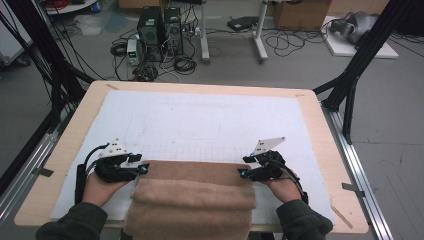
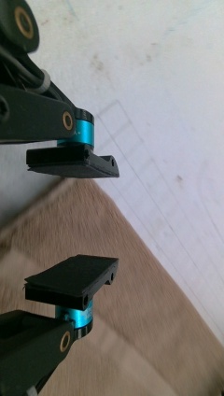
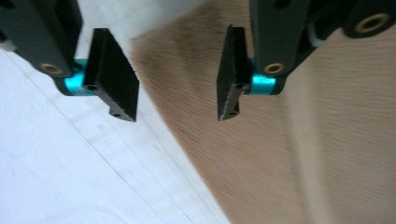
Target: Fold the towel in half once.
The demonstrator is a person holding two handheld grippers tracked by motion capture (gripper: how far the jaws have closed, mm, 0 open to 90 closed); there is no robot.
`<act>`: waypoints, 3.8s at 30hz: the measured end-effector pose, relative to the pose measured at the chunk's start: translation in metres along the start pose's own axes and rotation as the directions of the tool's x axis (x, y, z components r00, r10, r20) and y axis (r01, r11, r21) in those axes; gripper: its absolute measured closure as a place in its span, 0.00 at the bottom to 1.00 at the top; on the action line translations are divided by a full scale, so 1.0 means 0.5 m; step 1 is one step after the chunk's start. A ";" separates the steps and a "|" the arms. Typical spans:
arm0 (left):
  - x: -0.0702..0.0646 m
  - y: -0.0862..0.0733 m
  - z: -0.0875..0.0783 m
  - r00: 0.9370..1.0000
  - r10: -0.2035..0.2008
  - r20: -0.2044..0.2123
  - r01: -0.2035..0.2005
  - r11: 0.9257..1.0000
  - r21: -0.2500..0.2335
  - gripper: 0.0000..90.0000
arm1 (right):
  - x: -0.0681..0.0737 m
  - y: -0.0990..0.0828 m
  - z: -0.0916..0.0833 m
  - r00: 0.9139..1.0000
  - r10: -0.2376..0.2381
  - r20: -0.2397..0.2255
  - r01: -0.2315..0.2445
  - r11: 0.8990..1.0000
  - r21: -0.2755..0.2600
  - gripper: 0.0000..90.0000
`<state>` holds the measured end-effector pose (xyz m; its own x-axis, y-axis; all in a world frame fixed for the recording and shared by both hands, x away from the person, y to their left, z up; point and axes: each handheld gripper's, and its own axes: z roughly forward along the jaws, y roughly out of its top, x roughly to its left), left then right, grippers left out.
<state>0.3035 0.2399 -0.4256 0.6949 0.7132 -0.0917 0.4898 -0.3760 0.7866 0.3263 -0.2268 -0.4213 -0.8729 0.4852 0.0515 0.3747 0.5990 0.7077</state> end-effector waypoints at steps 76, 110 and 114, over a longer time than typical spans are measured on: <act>0.089 0.121 0.046 0.997 -0.038 -0.060 0.033 0.997 -0.076 0.95 | -0.137 0.106 0.013 0.998 0.054 0.016 -0.053 0.996 -0.070 0.93; 0.014 0.038 0.024 1.000 -0.001 -0.007 0.001 1.000 -0.020 0.51 | -0.070 0.047 0.015 1.000 0.020 -0.002 -0.021 0.998 -0.053 0.51; 0.063 0.058 0.079 0.994 -0.081 -0.071 0.080 0.997 -0.018 0.47 | -0.112 0.055 0.043 0.995 0.050 0.091 -0.048 0.999 -0.018 0.46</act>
<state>0.3602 0.2279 -0.4297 0.6135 0.7818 -0.1112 0.5340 -0.3070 0.7878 0.3925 -0.2237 -0.4199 -0.8212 0.5702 0.0226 0.4110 0.5634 0.7167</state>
